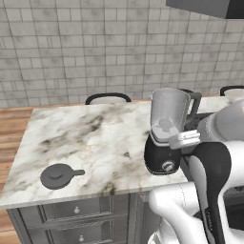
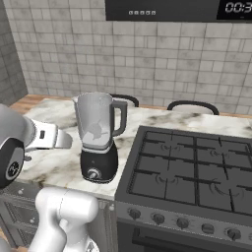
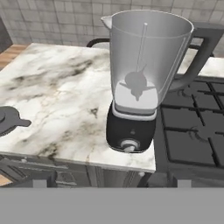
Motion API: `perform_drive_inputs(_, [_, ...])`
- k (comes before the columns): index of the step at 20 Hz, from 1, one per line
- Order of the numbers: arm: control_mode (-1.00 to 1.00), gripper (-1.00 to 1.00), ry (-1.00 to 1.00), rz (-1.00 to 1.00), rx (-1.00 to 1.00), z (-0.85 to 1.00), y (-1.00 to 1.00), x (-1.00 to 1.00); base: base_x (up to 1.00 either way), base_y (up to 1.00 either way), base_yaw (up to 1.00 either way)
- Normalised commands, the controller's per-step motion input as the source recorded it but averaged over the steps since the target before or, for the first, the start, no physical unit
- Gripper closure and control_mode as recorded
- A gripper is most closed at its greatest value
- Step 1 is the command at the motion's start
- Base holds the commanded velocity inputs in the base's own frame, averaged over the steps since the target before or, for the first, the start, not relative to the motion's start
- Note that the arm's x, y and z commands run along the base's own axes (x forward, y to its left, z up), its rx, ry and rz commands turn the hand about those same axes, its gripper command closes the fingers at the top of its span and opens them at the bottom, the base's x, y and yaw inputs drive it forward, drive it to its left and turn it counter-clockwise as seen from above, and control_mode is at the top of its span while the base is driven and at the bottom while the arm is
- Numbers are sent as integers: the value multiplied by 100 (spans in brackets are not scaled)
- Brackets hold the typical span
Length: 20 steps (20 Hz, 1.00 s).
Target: Grab the lemon wedge and garlic from the fridge, place them in the blender, close the lid, and turn on the blender to create a marinade.
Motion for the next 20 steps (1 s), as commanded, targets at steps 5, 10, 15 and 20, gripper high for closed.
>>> perform_drive_inputs(5, [-100, -100, 1, 0, 0, -32, 0, -45, 0, 0, 0])
perform_drive_inputs(10, [-100, -100, 4, 0, 2, -16, 0, -24, 0, 0, 0])
perform_drive_inputs(15, [100, -100, 0, 0, 0, 0, 0, 0, -95, -11, -20])
perform_drive_inputs(20, [100, -100, 0, 0, 0, 0, 0, 0, -49, -6, -75])
